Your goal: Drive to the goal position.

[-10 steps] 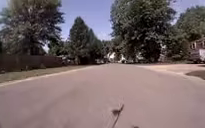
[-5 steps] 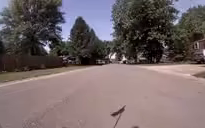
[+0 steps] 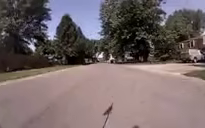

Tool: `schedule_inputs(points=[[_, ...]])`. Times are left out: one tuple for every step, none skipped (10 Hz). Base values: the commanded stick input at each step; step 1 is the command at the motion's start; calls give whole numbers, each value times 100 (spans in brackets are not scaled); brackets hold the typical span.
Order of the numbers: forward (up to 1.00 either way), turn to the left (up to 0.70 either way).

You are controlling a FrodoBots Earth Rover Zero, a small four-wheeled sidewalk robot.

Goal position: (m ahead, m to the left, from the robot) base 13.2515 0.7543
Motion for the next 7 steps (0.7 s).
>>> schedule_inputs(points=[[69, -34], [69, 1], [69, 3], [69, 3], [69, 3], [69, 3], [69, 3]])
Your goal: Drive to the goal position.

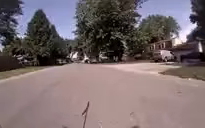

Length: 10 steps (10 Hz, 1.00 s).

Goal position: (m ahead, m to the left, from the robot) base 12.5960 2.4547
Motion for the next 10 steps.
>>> schedule_inputs(points=[[69, 3], [69, 3], [69, 3], [69, 3], [69, 3], [69, 3], [69, 3], [69, 3], [69, 3], [69, 3]])
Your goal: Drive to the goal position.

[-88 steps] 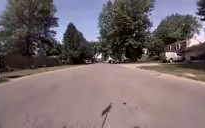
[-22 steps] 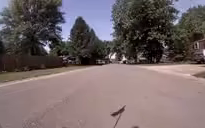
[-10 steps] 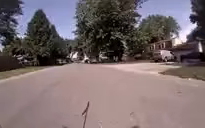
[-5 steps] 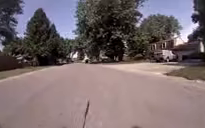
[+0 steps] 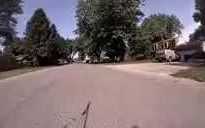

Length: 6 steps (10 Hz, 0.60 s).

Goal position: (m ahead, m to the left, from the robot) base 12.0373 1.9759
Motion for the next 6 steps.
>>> schedule_inputs(points=[[69, 3], [69, 3], [69, 3], [69, 3], [69, 3], [69, 3]])
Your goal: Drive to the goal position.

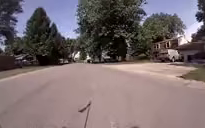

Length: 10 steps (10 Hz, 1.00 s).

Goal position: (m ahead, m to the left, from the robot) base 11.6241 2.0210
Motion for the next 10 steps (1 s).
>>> schedule_inputs(points=[[69, 3], [69, 3], [69, 3], [69, 3], [69, 3], [69, 3], [69, 3], [69, 3], [69, 3], [69, 3]])
